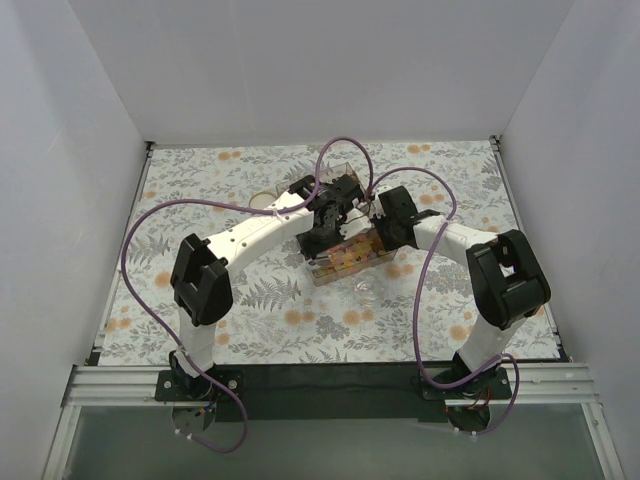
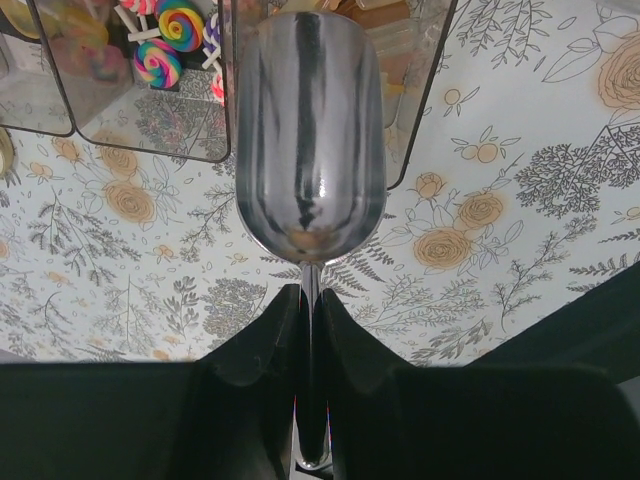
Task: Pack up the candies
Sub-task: Adjust the storage box at the center of the board, then scoop the fake candies from the storage box.
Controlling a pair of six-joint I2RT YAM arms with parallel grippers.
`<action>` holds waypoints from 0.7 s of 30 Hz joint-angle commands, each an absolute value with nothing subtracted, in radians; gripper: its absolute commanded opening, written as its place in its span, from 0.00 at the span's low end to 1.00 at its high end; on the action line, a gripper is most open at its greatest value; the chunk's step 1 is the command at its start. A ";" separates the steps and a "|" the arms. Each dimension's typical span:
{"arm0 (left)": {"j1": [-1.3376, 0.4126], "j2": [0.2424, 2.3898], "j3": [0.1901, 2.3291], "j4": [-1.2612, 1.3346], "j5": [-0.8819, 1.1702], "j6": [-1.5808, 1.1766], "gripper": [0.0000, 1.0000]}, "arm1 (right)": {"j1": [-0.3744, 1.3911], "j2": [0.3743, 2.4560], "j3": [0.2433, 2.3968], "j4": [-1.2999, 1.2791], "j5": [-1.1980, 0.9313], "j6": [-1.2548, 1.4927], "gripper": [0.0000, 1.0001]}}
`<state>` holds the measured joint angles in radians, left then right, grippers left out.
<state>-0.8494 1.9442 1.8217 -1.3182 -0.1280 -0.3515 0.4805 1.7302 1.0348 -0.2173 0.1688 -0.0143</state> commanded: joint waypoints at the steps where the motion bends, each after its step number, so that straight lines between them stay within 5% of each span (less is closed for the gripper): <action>1: -0.853 1.945 1.844 -1.342 -0.161 -0.339 0.00 | 0.502 1.697 1.019 -0.203 0.195 -0.061 0.01; 21: -0.882 2.036 1.927 -1.261 -0.094 -0.285 0.00 | 0.502 1.671 0.989 -0.150 0.153 -0.026 0.01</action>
<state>-0.8730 2.0525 1.8854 -1.2968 -0.1287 -0.3099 0.4847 1.7058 1.0016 -0.1822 0.1608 0.0006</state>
